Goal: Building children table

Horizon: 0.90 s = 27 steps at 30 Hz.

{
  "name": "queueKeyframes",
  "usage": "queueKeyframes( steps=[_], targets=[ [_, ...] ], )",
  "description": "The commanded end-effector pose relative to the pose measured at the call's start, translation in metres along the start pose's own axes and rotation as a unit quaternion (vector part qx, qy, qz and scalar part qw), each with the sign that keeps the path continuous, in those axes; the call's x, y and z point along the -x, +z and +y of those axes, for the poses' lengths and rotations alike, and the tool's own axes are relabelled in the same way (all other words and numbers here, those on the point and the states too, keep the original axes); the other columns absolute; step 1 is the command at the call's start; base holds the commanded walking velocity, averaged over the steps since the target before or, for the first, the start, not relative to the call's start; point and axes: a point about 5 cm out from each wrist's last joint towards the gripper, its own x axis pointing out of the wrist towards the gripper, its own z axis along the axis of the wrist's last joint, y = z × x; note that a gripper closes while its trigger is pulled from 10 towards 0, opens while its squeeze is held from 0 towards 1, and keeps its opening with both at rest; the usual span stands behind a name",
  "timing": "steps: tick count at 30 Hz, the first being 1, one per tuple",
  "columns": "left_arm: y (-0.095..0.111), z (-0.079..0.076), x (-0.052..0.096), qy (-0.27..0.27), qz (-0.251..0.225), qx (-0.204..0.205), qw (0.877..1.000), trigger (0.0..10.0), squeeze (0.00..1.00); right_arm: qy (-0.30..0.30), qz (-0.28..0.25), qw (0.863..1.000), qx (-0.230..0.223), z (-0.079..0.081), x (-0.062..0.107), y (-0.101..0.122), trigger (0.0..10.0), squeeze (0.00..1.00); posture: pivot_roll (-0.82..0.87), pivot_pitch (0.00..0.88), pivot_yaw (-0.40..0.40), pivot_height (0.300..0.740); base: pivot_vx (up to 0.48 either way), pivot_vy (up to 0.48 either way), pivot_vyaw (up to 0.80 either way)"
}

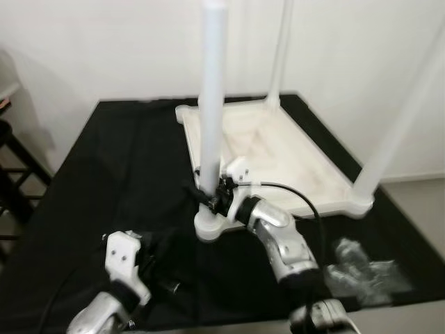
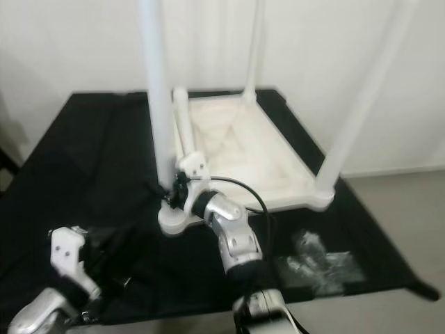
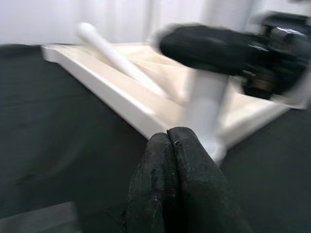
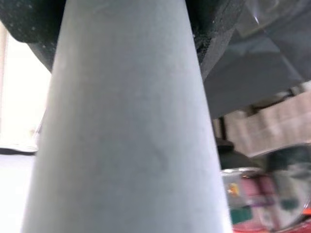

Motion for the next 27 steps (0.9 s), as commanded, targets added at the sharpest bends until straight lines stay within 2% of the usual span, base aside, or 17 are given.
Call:
queueKeyframes(
  steps=[1,5,6,7,8,12,13,15,16,18,20,21,22,23,24,25,27],
  targets=[
    [-0.001,0.003,0.002,0.002,0.007,0.000,1.000,10.0,0.00,0.013,0.085,0.996,-0.018,0.011,0.010,-0.031,0.0,0.00,0.00,0.096,0.011,0.740,0.000,0.000,0.00],
    [-0.002,0.002,0.001,-0.001,0.007,0.001,1.000,10.0,0.00,0.019,0.093,0.995,0.014,0.006,0.004,-0.028,0.0,0.00,0.02,0.088,0.001,0.740,0.000,0.000,0.00],
    [-0.002,0.002,0.001,0.004,0.006,-0.001,1.000,10.0,0.00,0.014,0.092,0.995,0.018,0.005,0.001,-0.026,4.6,0.00,0.03,0.088,0.002,0.740,0.000,0.000,0.00],
    [-0.002,0.002,0.002,0.008,0.005,-0.002,1.000,10.0,0.00,0.000,0.094,0.995,0.019,0.006,0.001,-0.025,4.6,0.00,0.03,0.088,0.002,0.740,0.000,0.000,0.00],
    [-0.002,0.002,0.001,0.010,0.005,-0.003,1.000,10.0,0.00,0.011,0.092,0.996,0.016,0.006,-0.002,-0.019,10.0,1.00,0.03,0.088,0.002,0.740,0.000,0.000,0.00],
    [-0.003,0.002,0.001,0.006,0.007,-0.002,1.000,10.0,0.00,0.035,0.065,0.997,0.006,0.006,-0.009,0.001,10.0,1.00,0.03,0.080,0.004,0.740,0.000,0.000,0.00],
    [-0.003,0.002,0.001,0.004,0.008,-0.002,1.000,10.0,0.00,0.064,0.032,0.997,0.014,0.003,-0.014,0.015,10.0,1.00,0.03,0.080,0.004,0.740,0.000,0.000,0.00],
    [-0.003,0.002,0.001,0.002,0.010,-0.001,1.000,10.0,0.00,0.186,-0.028,0.982,0.020,0.000,-0.020,0.049,10.0,1.00,0.03,0.071,0.013,0.740,0.000,0.000,0.00],
    [-0.003,0.002,0.001,0.002,0.010,-0.001,1.000,10.0,0.00,0.186,-0.028,0.982,0.020,0.000,-0.020,0.049,10.0,1.00,0.03,0.071,0.013,0.740,0.000,0.000,0.00],
    [-0.004,0.002,0.001,0.001,0.010,-0.001,1.000,10.0,0.00,0.239,-0.050,0.969,0.026,-0.001,-0.019,0.062,10.0,1.00,0.03,0.071,0.013,0.740,0.000,0.000,0.00],
    [-0.004,0.002,0.001,0.001,0.010,-0.001,1.000,10.0,0.00,0.242,-0.050,0.969,0.028,-0.001,-0.019,0.063,10.0,1.00,0.03,0.071,0.013,0.740,0.000,0.000,0.00],
    [-0.004,0.002,0.000,0.002,0.010,-0.002,1.000,10.0,0.00,0.283,-0.029,0.957,0.053,-0.007,-0.018,0.065,10.0,0.00,0.04,0.071,0.010,0.740,0.000,0.000,0.00],
    [-0.004,0.002,0.000,0.002,0.010,-0.002,1.000,10.0,0.00,0.283,-0.029,0.957,0.053,-0.007,-0.018,0.065,10.0,0.00,0.04,0.071,0.010,0.740,0.000,0.000,0.00],
    [-0.003,0.002,-0.001,0.003,0.009,-0.003,1.000,10.0,0.00,0.332,0.000,0.940,0.082,-0.016,-0.015,0.067,10.0,0.00,0.04,0.071,0.010,0.740,0.000,0.000,0.00],
    [-0.003,0.002,-0.001,0.003,0.009,-0.004,1.000,10.0,0.00,0.354,0.016,0.931,0.091,-0.019,-0.013,0.066,10.0,0.00,0.04,0.071,0.010,0.740,0.000,0.000,0.00],
    [-0.003,0.002,-0.001,0.003,0.009,-0.004,1.000,10.0,0.00,0.354,0.016,0.931,0.091,-0.019,-0.013,0.066,10.0,0.00,0.04,0.071,0.010,0.740,0.000,0.000,0.00],
    [-0.003,0.002,-0.001,0.004,0.009,-0.005,1.000,10.0,0.00,0.399,0.057,0.911,0.091,-0.026,-0.015,0.061,10.0,0.00,0.05,0.071,0.007,0.740,0.000,0.000,0.00]
  ],
)
